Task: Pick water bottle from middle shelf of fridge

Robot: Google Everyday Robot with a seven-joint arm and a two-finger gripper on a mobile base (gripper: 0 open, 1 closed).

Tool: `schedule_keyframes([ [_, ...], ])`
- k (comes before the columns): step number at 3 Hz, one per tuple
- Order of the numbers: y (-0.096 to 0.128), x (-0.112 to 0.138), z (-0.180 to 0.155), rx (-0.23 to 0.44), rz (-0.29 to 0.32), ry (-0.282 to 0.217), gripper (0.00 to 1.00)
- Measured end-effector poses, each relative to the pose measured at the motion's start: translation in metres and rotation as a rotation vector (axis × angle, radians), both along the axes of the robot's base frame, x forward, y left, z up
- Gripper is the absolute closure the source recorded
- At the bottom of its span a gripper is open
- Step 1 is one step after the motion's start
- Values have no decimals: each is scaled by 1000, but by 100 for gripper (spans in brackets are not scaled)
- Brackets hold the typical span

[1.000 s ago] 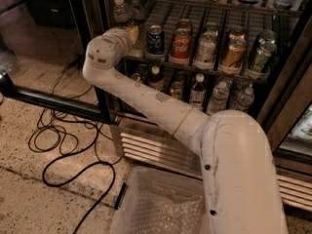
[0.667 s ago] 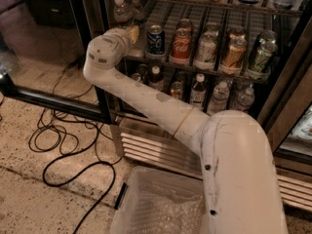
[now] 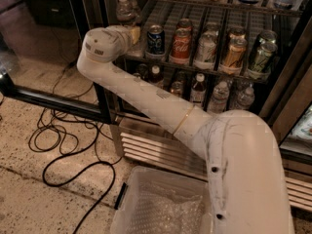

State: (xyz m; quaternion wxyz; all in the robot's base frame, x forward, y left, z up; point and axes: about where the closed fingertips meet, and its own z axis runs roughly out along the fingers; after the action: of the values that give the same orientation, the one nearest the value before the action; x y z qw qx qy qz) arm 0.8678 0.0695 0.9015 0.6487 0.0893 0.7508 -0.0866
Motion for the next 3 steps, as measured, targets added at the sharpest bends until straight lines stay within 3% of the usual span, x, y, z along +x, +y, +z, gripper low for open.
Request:
schedule_keyframes([
  [1,-12,-9,5,38,-53,26,100],
  [2,-27,-23,-5,88,-115,101,100],
  [3,-31,-23,-7,72,-120,110,100],
])
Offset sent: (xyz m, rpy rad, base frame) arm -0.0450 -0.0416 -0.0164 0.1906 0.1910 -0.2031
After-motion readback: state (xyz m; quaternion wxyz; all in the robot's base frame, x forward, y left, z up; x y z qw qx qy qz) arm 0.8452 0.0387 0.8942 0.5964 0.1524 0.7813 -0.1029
